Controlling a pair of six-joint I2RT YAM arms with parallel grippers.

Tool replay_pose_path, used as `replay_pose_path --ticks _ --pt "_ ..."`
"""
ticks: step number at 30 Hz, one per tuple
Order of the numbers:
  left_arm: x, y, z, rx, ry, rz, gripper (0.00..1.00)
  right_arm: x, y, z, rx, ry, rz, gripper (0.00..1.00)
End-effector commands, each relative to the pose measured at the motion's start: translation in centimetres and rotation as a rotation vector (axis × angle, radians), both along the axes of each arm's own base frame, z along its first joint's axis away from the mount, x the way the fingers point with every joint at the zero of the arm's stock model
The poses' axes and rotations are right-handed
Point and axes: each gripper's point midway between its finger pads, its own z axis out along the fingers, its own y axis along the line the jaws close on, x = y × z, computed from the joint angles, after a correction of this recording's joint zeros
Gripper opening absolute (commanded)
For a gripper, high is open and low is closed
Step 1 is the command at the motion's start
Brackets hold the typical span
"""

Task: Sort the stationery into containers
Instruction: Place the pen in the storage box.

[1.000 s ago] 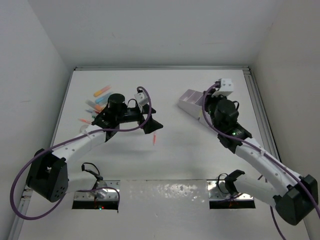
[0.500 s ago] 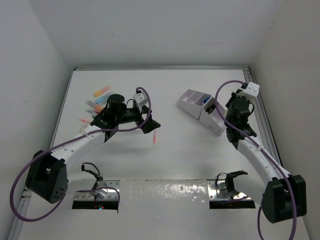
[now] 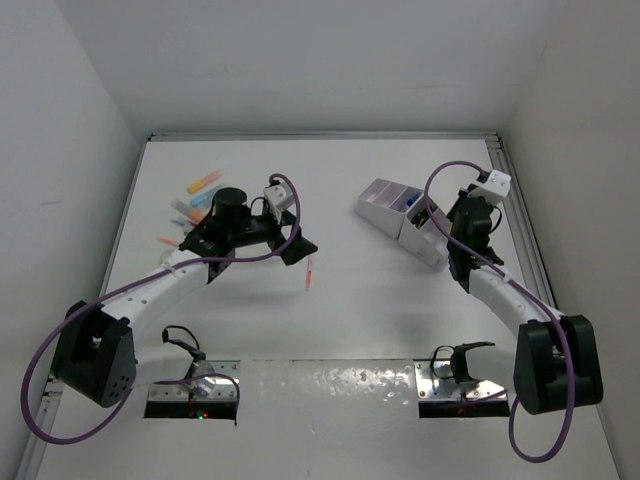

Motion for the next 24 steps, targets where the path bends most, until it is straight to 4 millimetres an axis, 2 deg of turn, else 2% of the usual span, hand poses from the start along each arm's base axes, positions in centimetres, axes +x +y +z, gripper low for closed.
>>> replay_pose_path --ticks 1,3,4,7,10,13,18,24 --pt "0.5 0.4 1.3 -0.013 -0.056 0.013 0.97 1.2 1.3 6.1 0.037 -0.180 0.048 0.00" --pt "0.6 0.5 1.2 -0.013 -0.056 0.014 0.97 1.1 1.3 6.8 0.019 -0.167 0.045 0.00" --pt "0.6 0.5 1.1 -0.013 -0.053 0.014 0.97 1.0 1.4 7.9 0.015 -0.176 0.047 0.00" --pt "0.9 0.7 0.9 -0.010 -0.053 0.025 0.97 0.8 1.9 9.6 -0.021 -0.189 0.054 0.00" --pt "1.1 0.9 1.0 -0.009 -0.055 0.034 0.97 0.8 2.3 10.5 -0.033 -0.207 0.061 0.00" --pt "1.3 1.0 0.8 -0.007 -0.046 0.044 0.97 1.4 2.7 10.0 -0.030 -0.201 0.077 0.00" --pt "1.7 1.4 0.6 0.001 -0.044 0.067 0.97 2.1 2.7 7.5 -0.020 -0.152 0.064 0.00" --pt "2.2 2.1 0.3 0.005 -0.043 0.096 0.97 1.3 2.4 5.9 0.007 -0.117 0.046 0.00"
